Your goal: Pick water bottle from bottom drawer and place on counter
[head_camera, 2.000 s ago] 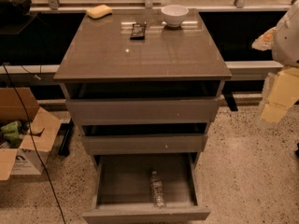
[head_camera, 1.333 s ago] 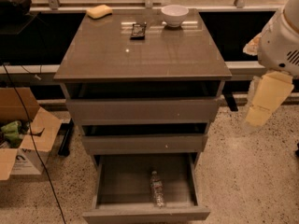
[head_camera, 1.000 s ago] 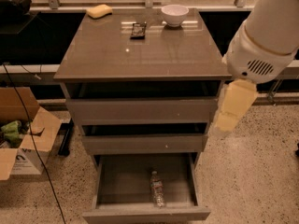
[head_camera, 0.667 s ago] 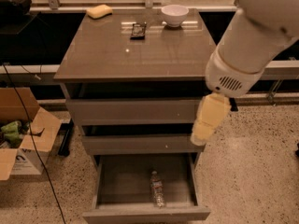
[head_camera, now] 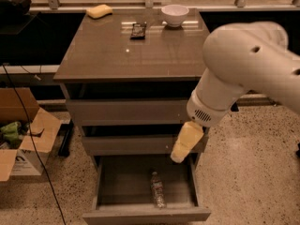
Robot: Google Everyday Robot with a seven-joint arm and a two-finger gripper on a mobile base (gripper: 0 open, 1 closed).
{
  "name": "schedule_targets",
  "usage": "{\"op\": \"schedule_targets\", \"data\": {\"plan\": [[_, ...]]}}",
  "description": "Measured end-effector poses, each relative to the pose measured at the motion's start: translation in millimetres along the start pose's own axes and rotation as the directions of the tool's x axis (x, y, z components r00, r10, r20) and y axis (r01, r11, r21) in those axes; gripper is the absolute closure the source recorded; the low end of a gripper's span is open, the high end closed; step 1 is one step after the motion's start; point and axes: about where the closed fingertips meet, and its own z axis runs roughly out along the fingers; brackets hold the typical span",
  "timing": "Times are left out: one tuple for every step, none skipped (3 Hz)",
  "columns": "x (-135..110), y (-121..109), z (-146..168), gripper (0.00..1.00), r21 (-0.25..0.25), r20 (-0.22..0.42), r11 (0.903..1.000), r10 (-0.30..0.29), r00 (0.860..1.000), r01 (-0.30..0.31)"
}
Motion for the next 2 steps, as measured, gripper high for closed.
{"op": "schedule_targets", "data": {"plan": [[13.6,-7.5,56.4,0.00,-0.015,-0.054,0.9962,0.084,0.995,-0.085],[14.6,-7.7,58.5,0.00,-0.014,-0.058,0.9947,0.101,0.993,-0.102]]}}
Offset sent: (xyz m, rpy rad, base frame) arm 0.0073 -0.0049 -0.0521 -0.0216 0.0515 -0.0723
